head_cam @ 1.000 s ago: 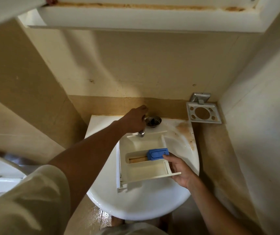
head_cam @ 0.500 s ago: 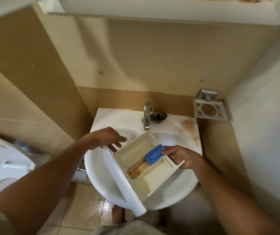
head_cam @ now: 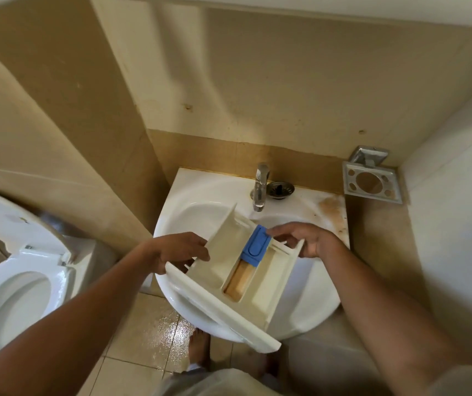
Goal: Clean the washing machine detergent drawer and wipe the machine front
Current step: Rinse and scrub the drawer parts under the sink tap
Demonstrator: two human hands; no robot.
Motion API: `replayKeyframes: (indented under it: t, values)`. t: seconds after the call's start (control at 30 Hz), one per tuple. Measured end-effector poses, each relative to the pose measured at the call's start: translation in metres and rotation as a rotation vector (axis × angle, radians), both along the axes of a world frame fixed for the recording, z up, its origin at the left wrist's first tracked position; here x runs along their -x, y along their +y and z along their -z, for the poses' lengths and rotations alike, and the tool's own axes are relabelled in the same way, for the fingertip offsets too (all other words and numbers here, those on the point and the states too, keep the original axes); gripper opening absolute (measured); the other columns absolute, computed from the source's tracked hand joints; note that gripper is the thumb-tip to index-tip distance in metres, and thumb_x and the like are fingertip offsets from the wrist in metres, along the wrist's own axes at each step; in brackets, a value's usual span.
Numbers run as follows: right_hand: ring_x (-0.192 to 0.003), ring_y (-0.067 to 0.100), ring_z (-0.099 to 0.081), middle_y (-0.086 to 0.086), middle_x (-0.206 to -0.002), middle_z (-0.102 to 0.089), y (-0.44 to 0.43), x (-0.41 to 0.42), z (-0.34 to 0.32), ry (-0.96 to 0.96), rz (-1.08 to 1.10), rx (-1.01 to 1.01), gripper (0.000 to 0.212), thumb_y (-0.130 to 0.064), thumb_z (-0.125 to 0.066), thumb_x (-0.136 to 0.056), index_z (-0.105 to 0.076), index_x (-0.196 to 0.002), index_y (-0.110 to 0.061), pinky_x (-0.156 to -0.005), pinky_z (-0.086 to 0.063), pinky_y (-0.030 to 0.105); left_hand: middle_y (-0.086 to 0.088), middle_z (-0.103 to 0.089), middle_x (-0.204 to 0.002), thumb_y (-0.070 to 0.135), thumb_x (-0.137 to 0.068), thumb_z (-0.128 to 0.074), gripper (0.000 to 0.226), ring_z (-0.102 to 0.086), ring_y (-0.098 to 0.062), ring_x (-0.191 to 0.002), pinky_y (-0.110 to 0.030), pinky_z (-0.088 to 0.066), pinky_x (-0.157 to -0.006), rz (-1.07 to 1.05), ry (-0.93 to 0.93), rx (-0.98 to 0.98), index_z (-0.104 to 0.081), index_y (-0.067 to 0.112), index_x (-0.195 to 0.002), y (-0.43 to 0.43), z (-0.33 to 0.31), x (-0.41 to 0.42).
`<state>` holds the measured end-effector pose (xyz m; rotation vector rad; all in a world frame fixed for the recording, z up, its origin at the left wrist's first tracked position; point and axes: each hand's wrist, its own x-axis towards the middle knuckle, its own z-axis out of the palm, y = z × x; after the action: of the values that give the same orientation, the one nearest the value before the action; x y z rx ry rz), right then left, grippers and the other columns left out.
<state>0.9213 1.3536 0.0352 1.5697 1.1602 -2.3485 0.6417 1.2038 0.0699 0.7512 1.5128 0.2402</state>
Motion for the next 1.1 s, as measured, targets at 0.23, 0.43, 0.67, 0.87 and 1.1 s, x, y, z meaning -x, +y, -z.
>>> replayKeyframes:
  t: [0.23,0.43,0.67,0.87,1.1]
  values:
    - [-0.087,0.031,-0.07,0.013,-0.094,-0.072,-0.012,-0.002,0.006,0.068,0.27,-0.025,0.045,-0.047,-0.069,-0.087,-0.066,-0.11,-0.008,-0.079,-0.059,0.044,-0.018,-0.068,-0.083,0.001,-0.094,-0.061,0.008,-0.068,-0.024,-0.061,-0.031,-0.058,-0.056,-0.402,-0.129,-0.064,-0.064,-0.002,-0.088,-0.027,0.003,-0.006]
    - [-0.083,0.025,-0.069,0.008,-0.091,-0.073,-0.029,-0.007,0.002,0.018,0.208,-0.099,0.054,-0.063,-0.058,-0.091,-0.067,-0.108,-0.012,-0.078,-0.057,0.039,-0.022,-0.074,-0.106,-0.003,-0.09,-0.065,0.022,-0.073,-0.033,-0.086,-0.045,-0.062,-0.071,-0.467,-0.138,-0.109,-0.066,-0.002,-0.112,-0.035,0.013,-0.046]
    - [-0.109,0.034,-0.065,0.006,-0.123,-0.065,-0.054,-0.029,-0.017,-0.199,0.275,-0.21,0.065,-0.07,-0.06,-0.085,-0.064,-0.118,-0.015,-0.092,-0.055,0.054,-0.013,-0.07,-0.064,-0.013,-0.082,-0.058,0.014,-0.067,-0.032,-0.056,-0.043,-0.059,-0.057,-1.025,-0.264,-0.104,-0.064,-0.008,-0.094,-0.055,0.027,-0.071]
    - [-0.105,0.033,-0.07,0.004,-0.123,-0.067,-0.116,0.006,-0.031,-0.003,0.198,-0.165,0.076,-0.075,-0.075,-0.066,-0.058,-0.124,-0.03,-0.072,-0.062,0.045,-0.022,-0.073,-0.101,-0.017,-0.083,-0.061,0.03,-0.071,-0.038,-0.09,-0.057,-0.06,-0.084,-1.21,-0.437,-0.28,-0.066,-0.005,-0.11,-0.064,0.02,-0.115]
    - [-0.095,0.032,-0.072,0.015,-0.106,-0.073,-0.114,0.008,-0.012,-0.18,0.16,-0.291,0.035,-0.001,-0.057,-0.087,-0.061,-0.12,-0.011,-0.081,-0.062,0.046,-0.014,-0.074,-0.119,-0.003,-0.072,-0.084,0.053,-0.073,-0.027,-0.108,-0.043,-0.057,-0.093,-0.944,-0.496,-0.249,-0.065,0.005,-0.121,-0.083,0.02,-0.114]
